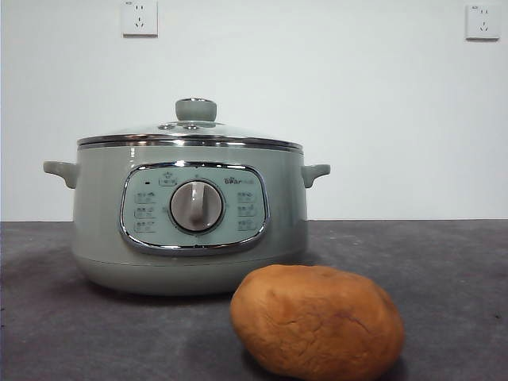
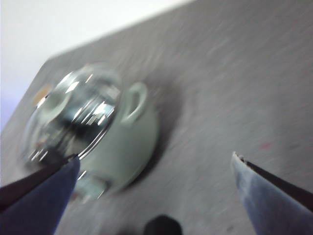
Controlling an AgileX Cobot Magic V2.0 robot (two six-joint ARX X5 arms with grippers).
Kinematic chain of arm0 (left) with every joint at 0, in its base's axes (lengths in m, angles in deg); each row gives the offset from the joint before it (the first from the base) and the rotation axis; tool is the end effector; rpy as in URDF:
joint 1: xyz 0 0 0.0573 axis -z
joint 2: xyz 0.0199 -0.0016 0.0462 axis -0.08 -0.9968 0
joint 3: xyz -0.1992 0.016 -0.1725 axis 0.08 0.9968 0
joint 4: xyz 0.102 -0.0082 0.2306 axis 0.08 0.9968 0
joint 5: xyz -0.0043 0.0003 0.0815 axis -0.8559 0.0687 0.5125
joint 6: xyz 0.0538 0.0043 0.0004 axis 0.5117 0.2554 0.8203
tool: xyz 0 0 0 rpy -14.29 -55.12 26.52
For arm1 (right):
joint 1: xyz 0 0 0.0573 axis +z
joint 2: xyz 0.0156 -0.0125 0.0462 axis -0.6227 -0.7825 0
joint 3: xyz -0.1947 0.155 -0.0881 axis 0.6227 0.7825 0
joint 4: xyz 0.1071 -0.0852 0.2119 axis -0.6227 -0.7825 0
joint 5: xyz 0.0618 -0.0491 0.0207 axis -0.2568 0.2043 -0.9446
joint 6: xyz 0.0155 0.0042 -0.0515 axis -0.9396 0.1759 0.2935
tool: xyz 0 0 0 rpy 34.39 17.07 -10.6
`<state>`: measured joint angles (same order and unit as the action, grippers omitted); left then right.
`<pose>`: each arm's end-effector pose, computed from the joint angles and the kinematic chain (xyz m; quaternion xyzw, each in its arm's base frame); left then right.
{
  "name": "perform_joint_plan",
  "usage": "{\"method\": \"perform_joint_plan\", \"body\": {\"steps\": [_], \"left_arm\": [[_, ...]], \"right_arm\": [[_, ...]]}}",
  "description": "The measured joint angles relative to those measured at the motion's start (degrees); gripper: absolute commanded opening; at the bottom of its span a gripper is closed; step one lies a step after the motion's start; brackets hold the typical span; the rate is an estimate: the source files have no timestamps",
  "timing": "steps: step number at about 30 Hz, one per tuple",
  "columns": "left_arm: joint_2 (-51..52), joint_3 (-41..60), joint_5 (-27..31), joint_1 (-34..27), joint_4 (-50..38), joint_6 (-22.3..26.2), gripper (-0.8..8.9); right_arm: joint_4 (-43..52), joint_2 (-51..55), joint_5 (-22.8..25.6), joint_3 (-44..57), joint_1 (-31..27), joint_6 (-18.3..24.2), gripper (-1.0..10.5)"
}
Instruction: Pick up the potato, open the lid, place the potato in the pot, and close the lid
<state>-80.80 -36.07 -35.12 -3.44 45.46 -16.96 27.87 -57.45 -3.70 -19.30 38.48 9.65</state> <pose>0.1342 -0.0116 0.3158 -0.0797 0.2711 -0.1482 0.9477 0.1311 0.0146 0.3023 0.1949 0.2778 0.2160 0.9155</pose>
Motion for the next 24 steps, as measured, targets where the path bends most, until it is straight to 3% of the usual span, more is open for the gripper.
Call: {"method": "perform_joint_plan", "body": {"steps": [4, 9, 12, 16, 24], "left_arm": [[-3.3, -2.6, -7.4, 0.0, 4.0, 1.5, 4.45], [-5.4, -3.5, -15.1, 1.2, 6.1, 4.6, 4.46], [-5.7, -3.6, -16.2, 2.4, 7.4, 5.9, 4.45], [-5.9, -3.6, -16.3, 4.0, 9.0, 6.9, 4.44], [-6.3, -3.6, -16.3, 5.4, 9.2, 7.4, 4.44]], "right_arm": [[-5.1, -6.3, -7.4, -3.8, 0.8, 4.7, 7.0], [-11.0, -13.0, -8.3, -8.7, 5.3, 9.9, 7.3], [-13.3, -16.5, -8.1, -10.6, 9.6, 12.3, 7.3], [-15.8, -20.4, -4.8, -13.0, 17.7, 14.3, 7.3], [-16.4, -27.7, 8.3, -14.2, 35.5, 15.7, 7.3]]}}
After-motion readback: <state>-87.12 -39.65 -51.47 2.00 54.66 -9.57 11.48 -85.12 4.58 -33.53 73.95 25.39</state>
